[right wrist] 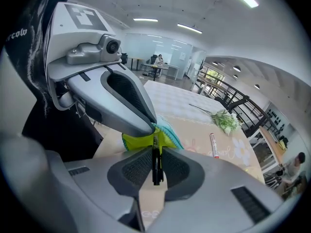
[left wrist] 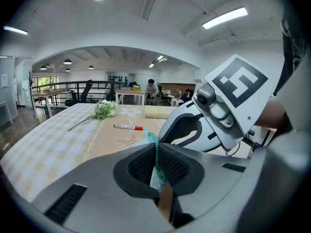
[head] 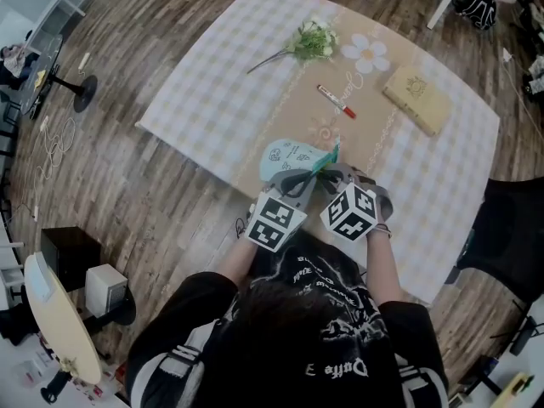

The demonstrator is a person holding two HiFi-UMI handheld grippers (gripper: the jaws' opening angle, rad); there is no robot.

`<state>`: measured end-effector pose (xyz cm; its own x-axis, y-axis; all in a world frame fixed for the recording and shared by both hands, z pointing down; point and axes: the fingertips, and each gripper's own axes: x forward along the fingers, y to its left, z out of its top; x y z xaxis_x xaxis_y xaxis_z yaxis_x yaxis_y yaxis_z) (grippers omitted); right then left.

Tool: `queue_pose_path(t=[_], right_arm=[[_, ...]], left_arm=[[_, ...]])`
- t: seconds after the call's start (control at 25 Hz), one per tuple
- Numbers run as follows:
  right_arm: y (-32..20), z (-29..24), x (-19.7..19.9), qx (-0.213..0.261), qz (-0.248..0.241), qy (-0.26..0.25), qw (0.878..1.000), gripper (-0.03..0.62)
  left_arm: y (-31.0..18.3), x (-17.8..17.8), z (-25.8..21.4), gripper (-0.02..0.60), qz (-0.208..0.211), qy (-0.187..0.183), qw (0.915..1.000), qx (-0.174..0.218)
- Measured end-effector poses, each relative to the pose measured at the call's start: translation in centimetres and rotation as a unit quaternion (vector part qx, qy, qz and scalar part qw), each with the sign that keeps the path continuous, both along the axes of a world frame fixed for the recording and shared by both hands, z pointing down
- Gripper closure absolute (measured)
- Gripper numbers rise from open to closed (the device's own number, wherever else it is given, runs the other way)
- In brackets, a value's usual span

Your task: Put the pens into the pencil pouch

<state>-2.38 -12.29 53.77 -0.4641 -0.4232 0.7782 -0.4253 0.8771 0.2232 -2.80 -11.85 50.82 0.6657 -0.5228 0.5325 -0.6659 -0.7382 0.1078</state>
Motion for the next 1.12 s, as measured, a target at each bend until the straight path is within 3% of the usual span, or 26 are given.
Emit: queue_pose_path(t=[0.36, 0.64, 0.92, 1.12], right_arm=[[-1.0, 0.0, -1.3, -0.003, -0.020, -0.004, 1.000, 0.526], [-1.5, -0.8, -2.0, -0.013, -0.042, -0.032, 0.999, 0.525], [-2.1, -1.0, -2.6, -0.016, -0.044, -0.043, 0.998, 0.514], [-2.5, -1.9, -2.4, -0.022, -0.025, -0.082, 0.996, 0.409]], left_arm=[[-0.3, 1.0, -0.9, 0.549, 0.028, 0.080, 0.9952, -0.048], [-0.5, 0.6, -2.4, 0.549, 0.049, 0.151, 0.9843, -0.077], [-1.2, -0.4, -2.5, 0.549, 0.032, 0.166, 0.9823, -0.082], [-2.1, -1.7, -2.4, 0.549, 0.003, 0.174, 0.9813, -0.081]])
